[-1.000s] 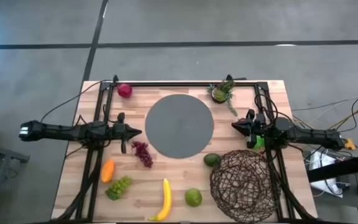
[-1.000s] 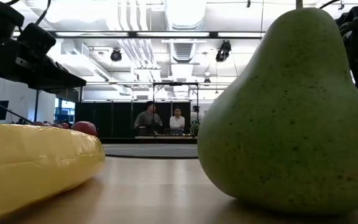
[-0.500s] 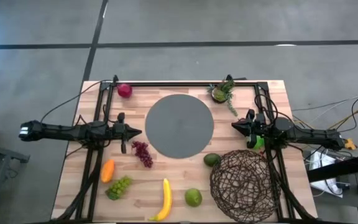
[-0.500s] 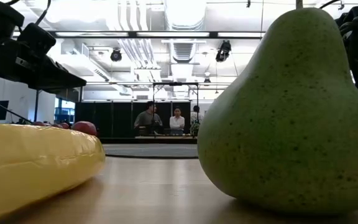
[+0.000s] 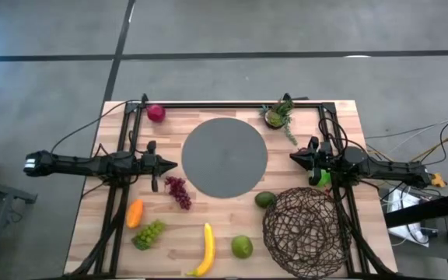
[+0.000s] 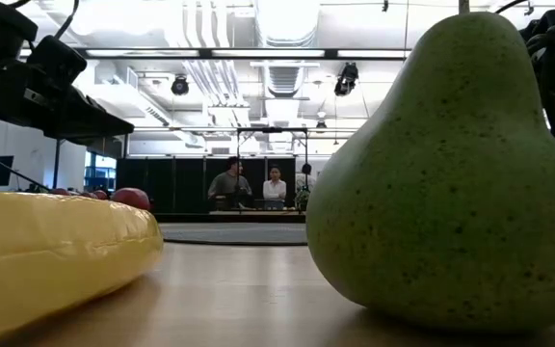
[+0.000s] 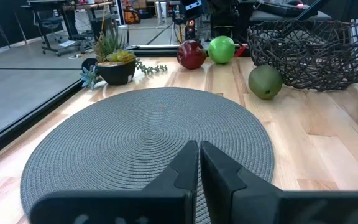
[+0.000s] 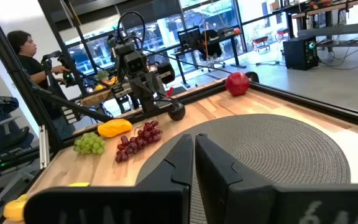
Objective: Build produce basket
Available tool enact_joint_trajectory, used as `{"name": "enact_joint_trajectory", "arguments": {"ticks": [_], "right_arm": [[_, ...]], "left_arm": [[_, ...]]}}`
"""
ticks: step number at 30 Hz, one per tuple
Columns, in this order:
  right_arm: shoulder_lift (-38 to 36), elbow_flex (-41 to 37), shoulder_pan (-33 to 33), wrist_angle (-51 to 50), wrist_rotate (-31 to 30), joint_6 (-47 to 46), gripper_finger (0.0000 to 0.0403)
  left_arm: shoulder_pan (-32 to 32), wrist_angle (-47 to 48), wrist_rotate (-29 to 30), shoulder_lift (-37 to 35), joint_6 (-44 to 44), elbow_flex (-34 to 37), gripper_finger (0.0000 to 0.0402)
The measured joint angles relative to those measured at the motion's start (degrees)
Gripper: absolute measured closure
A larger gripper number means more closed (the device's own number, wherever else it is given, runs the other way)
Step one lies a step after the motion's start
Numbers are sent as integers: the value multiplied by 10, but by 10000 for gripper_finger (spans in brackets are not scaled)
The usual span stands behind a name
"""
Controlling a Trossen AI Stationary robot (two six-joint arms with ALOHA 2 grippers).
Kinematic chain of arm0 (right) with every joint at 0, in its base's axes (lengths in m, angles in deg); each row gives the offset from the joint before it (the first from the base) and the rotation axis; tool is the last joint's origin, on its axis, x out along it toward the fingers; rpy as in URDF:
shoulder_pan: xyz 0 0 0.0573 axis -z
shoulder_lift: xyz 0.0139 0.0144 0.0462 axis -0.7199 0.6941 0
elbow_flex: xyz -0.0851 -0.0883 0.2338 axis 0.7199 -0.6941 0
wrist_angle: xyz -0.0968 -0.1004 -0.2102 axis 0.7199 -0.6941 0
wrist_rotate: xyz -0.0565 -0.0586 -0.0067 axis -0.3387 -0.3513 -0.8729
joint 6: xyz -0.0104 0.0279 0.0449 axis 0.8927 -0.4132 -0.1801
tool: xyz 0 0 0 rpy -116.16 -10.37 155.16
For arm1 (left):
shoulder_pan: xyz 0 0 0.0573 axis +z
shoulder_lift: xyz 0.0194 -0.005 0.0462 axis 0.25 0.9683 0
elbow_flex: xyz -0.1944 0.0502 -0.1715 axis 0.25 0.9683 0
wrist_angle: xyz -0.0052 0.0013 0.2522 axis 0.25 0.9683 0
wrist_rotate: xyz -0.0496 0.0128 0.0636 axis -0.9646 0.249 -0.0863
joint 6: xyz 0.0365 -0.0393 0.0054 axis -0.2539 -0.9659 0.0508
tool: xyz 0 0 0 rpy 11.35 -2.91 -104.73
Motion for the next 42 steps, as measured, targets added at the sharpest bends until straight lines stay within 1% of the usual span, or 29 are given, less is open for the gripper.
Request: {"name": "enact_joint_trajectory", "arguments": {"ticks": [12, 14, 15, 18, 20, 23, 25, 28, 31, 34, 36, 38, 42], "right_arm": [[0, 0, 0, 12, -1, -9, 394], [0, 0, 0, 36, -1, -58, 394], [0, 0, 0, 48, -1, -101, 394], [0, 8, 0, 55, -2, -274, 394], [0, 9, 0, 58, -2, -363, 394], [0, 9, 0, 52, 0, -449, 394], [0, 9, 0, 54, 0, -472, 394], [0, 9, 0, 83, 0, -453, 394], [1, 11, 0, 137, 0, -420, 394], [13, 41, 0, 130, -10, -410, 394], [35, 81, 0, 71, -24, -401, 394], [72, 134, 0, -19, -31, -376, 394], [176, 264, 0, -200, -22, -309, 394]], "left_arm": [[0, 0, 0, 0, 0, 0, 402], [0, 0, 0, 0, 0, 0, 402], [0, 0, 0, 0, 0, 0, 402], [0, 0, 0, 0, 0, 0, 402], [0, 0, 0, 0, 0, 0, 402], [0, 0, 0, 0, 0, 0, 402], [0, 0, 0, 0, 0, 0, 402], [0, 0, 0, 0, 0, 0, 402], [0, 0, 0, 0, 0, 0, 402], [0, 0, 0, 0, 0, 0, 402], [0, 0, 0, 0, 0, 0, 402], [0, 0, 0, 0, 0, 0, 402], [0, 0, 0, 0, 0, 0, 402]]}}
